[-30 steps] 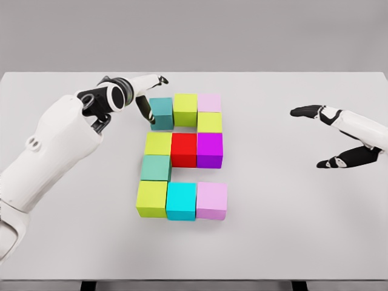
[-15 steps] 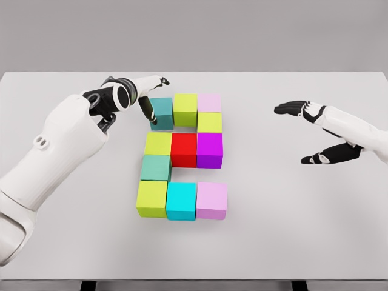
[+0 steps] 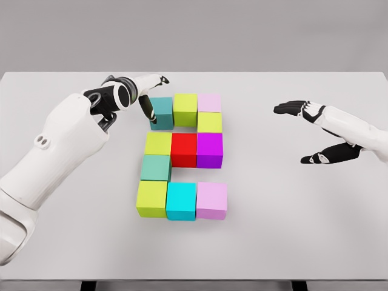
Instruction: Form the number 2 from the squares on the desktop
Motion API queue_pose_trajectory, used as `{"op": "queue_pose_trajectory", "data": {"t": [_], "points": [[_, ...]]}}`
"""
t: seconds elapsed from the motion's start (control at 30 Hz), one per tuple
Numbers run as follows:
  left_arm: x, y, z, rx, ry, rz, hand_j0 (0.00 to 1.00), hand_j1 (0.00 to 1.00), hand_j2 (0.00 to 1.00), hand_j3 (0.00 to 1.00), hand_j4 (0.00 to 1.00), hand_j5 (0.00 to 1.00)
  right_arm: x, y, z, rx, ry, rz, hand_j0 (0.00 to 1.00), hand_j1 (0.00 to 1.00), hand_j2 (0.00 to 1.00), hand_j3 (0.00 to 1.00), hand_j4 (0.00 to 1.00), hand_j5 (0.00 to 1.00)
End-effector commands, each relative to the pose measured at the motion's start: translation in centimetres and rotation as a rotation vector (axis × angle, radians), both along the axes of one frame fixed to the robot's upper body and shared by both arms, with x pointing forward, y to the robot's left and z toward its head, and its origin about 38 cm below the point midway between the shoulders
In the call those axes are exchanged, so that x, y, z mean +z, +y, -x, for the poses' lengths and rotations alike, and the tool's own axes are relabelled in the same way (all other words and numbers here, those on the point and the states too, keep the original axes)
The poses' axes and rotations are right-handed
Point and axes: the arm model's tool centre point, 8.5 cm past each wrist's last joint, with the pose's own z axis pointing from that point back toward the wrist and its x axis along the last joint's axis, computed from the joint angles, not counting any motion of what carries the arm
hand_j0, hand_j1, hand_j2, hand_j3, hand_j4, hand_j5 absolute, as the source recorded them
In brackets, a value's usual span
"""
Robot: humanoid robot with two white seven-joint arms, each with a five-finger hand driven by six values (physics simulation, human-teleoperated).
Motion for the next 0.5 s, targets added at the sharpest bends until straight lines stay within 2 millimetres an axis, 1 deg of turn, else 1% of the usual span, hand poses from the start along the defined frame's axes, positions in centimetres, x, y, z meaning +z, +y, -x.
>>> {"op": "queue_pose_trajectory", "data": {"t": [0.0, 0.13, 0.47], "points": [[0.04, -0.04, -0.01, -0.002, -0.004, -0.004, 1.0, 1.0, 1.0, 1.0, 1.0, 1.0, 0.07, -0.02, 0.0, -0.001, 0.003, -0.007, 1.0, 1.0, 1.0, 1.0, 1.0, 1.0], [-0.28, -0.34, -0.11, 0.001, 0.0, -0.01, 1.0, 1.0, 1.0, 1.0, 1.0, 1.0, 0.09, -0.05, 0.0, -0.001, 0.003, -0.005, 1.0, 1.0, 1.0, 1.0, 1.0, 1.0], [-0.06, -0.5, -0.36, 0.005, -0.008, -0.018, 1.0, 1.0, 1.0, 1.0, 1.0, 1.0, 0.06, -0.05, -0.02, -0.003, 0.0, 0.0, 1.0, 1.0, 1.0, 1.0, 1.0, 1.0]]}}
